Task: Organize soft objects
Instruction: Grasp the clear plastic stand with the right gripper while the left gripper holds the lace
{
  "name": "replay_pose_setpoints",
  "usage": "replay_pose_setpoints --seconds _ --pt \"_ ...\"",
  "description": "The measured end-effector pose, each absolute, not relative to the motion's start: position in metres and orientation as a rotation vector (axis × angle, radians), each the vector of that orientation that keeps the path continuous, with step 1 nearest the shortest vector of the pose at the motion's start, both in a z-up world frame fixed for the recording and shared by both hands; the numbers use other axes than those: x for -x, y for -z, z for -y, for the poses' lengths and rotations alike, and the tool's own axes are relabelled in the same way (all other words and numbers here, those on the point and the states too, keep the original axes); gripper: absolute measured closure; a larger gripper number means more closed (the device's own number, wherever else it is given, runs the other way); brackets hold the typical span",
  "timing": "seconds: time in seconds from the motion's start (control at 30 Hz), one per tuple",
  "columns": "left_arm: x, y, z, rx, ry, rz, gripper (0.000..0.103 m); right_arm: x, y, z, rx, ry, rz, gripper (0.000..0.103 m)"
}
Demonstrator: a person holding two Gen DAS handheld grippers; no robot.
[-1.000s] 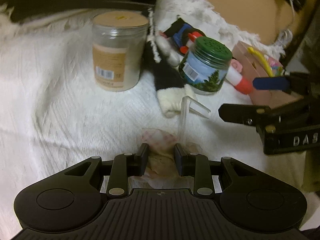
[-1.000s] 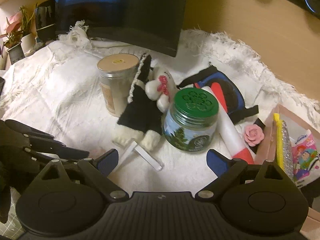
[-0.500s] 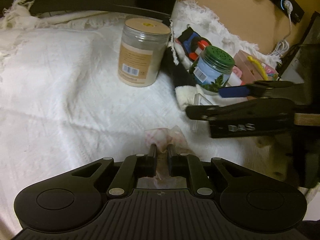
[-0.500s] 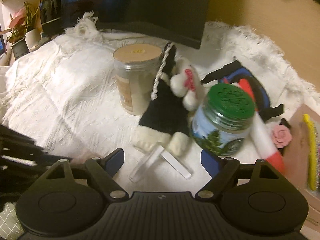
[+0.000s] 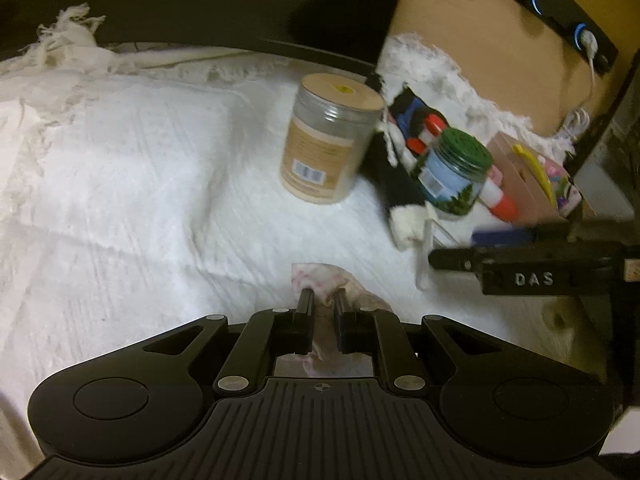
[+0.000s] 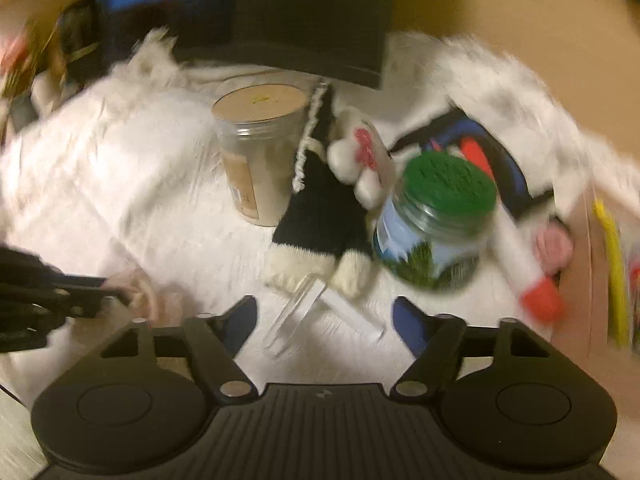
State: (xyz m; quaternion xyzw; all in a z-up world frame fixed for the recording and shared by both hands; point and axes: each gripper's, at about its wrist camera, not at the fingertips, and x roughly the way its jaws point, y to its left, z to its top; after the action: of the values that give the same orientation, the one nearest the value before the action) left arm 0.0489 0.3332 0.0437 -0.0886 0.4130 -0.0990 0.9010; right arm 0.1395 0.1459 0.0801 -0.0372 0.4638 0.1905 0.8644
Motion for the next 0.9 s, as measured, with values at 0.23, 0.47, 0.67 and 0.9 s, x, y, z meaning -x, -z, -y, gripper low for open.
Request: replay_pose_setpoints --seconds 0.23,0.47,0.67,0.9 --pt "-0.054 -0.045 -0.337 0.162 0.214 -0.859 0.09 -0.155 -0.06 -0.162 -0.024 -0.366 -1.045 0.071" --pt "-0.059 -0.053 -0.349 0.145 0.202 -0.844 0.09 -0.151 -0.074 -0.163 0.044 -0.382 -1.054 0.091" --pt "-0.082 -0.092 -0.37 0.136 0.154 -0.729 0.09 -0.134 -0.137 -0.135 0.109 -0.391 -0.9 0.091" --pt "-0.14 -0.165 -0.364 0.076 0.11 -0.56 0.09 -0.136 -0.208 -0.068 0.094 -0.256 -0.668 0.091"
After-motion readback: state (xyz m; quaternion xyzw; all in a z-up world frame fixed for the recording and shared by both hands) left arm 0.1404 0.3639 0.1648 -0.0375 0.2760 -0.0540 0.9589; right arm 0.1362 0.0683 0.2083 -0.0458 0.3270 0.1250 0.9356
